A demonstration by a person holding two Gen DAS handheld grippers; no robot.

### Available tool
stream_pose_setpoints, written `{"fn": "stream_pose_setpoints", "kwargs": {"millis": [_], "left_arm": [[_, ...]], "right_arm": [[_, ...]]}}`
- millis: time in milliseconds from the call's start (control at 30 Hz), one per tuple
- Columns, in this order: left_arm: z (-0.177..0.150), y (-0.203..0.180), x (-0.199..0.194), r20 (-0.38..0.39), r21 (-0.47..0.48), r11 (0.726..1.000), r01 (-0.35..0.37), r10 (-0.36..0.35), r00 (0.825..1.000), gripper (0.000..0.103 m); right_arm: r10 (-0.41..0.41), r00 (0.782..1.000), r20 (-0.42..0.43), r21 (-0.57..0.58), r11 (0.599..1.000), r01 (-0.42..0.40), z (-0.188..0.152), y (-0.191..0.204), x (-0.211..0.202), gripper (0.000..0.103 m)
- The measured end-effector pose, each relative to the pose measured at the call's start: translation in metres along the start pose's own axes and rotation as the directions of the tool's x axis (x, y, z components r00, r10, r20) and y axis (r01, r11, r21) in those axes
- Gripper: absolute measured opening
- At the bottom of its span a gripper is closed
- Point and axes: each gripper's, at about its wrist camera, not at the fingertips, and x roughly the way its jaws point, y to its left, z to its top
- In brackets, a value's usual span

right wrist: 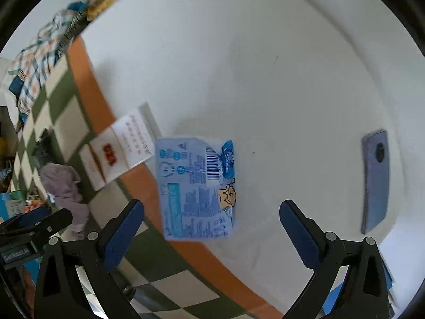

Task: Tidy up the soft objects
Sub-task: 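Grasp the lilac cloth with the left gripper while the right grasps the blue tissue pack, then carry the cloth and tissue pack into the box and release both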

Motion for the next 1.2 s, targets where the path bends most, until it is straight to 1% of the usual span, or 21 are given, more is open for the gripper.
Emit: {"fn": "stream_pose_setpoints", "kwargs": {"millis": [100,133,167,200,233,267,300,333,400,433,500,600,667,700,733,800,867,933,1033,1100,1200], "left_arm": [[0.004,0.002,0.014,-0.018,-0.013,1.000,-0.005,0.005,1.000,0.088],[0.005,0.003,0.017,-0.023,-0.017,1.000,-0.007,0.006,1.000,0.086],[0.005,0.002,0.021,-0.028,-0.020,1.000,-0.002,0.001,1.000,0.077],[0.006,0.002,0.025,-0.038,-0.020,1.000,0.002,-0.002,0.999,0.070],[0.006,0.000,0.025,-0.035,-0.016,1.000,-0.003,0.002,0.999,0.070],[0.006,-0.002,0.024,-0.028,-0.005,1.000,-0.010,0.010,1.000,0.066],[0.007,-0.005,0.025,-0.027,0.000,1.000,-0.018,0.018,0.999,0.062],[0.008,-0.007,0.025,-0.025,-0.001,1.000,-0.026,0.026,0.999,0.059],[0.009,-0.008,0.024,-0.016,-0.001,1.000,-0.030,0.030,0.999,0.048],[0.009,-0.010,0.023,-0.013,0.001,0.999,-0.036,0.036,0.999,0.045],[0.012,-0.011,0.024,-0.013,0.007,0.999,-0.038,0.038,0.999,0.042],[0.012,-0.011,0.023,-0.009,0.012,0.999,-0.038,0.039,0.999,0.041],[0.015,0.000,0.019,-0.005,0.010,0.999,-0.037,0.037,0.999,0.041],[0.014,0.000,0.019,-0.003,0.008,0.999,-0.037,0.037,0.999,0.041],[0.015,0.000,0.018,-0.001,0.007,0.999,-0.038,0.038,0.999,0.041],[0.014,0.000,0.018,0.006,0.007,0.999,-0.040,0.040,0.999,0.040],[0.012,0.001,0.016,0.012,0.006,0.999,-0.040,0.040,0.999,0.040],[0.008,-0.001,0.014,0.019,0.011,0.999,-0.033,0.033,0.999,0.040],[-0.003,-0.003,-0.003,0.055,0.023,1.000,-0.016,0.014,0.998,0.040],[-0.015,-0.002,-0.021,0.091,0.027,1.000,0.002,-0.005,0.996,0.040],[-0.037,0.004,-0.052,0.156,0.032,0.999,0.014,-0.019,0.988,0.040]], "right_arm": [[0.004,1.000,-0.028,-0.004,1.000,-0.004,0.004,0.003,0.018,0.103],[0.003,0.999,-0.034,-0.008,1.000,-0.003,0.005,0.005,0.023,0.103],[0.003,0.999,-0.041,-0.011,1.000,-0.003,0.006,0.007,0.027,0.103],[0.002,0.999,-0.051,-0.014,1.000,-0.003,0.007,0.009,0.032,0.103],[0.002,0.998,-0.058,-0.017,1.000,-0.003,0.008,0.012,0.036,0.101],[0.002,0.998,-0.067,-0.021,1.000,-0.003,0.009,0.014,0.040,0.098],[-0.001,0.997,-0.075,-0.024,1.000,-0.001,0.010,0.017,0.043,0.097],[-0.002,0.997,-0.083,-0.025,1.000,0.000,0.010,0.019,0.046,0.097],[-0.002,0.996,-0.089,-0.022,1.000,0.000,0.011,0.022,0.050,0.096],[0.000,0.996,-0.092,-0.021,1.000,-0.002,0.013,0.023,0.053,0.091],[-0.013,0.996,-0.093,-0.021,1.000,0.011,0.013,0.027,0.055,0.090],[-0.040,0.996,-0.084,-0.020,0.999,0.038,0.010,0.029,0.056,0.086],[-0.061,0.995,-0.074,-0.025,0.998,0.059,0.009,0.034,0.055,0.079],[-0.061,0.996,-0.066,-0.025,0.998,0.059,0.009,0.036,0.053,0.076],[-0.065,0.996,-0.061,-0.024,0.998,0.064,0.008,0.039,0.051,0.068],[-0.067,0.996,-0.058,-0.021,0.998,0.066,0.007,0.039,0.047,0.057],[-0.067,0.996,-0.056,-0.013,0.998,0.066,0.005,0.039,0.045,0.051],[-0.067,0.996,-0.054,-0.012,0.998,0.066,0.003,0.041,0.042,0.047],[-0.047,0.998,-0.052,-0.007,0.999,0.047,-0.005,0.044,0.034,0.043],[-0.026,0.999,-0.039,-0.017,1.000,0.025,-0.014,0.051,0.022,0.042],[-0.001,1.000,-0.003,-0.057,0.998,0.001,-0.030,0.070,-0.003,0.042]]}}
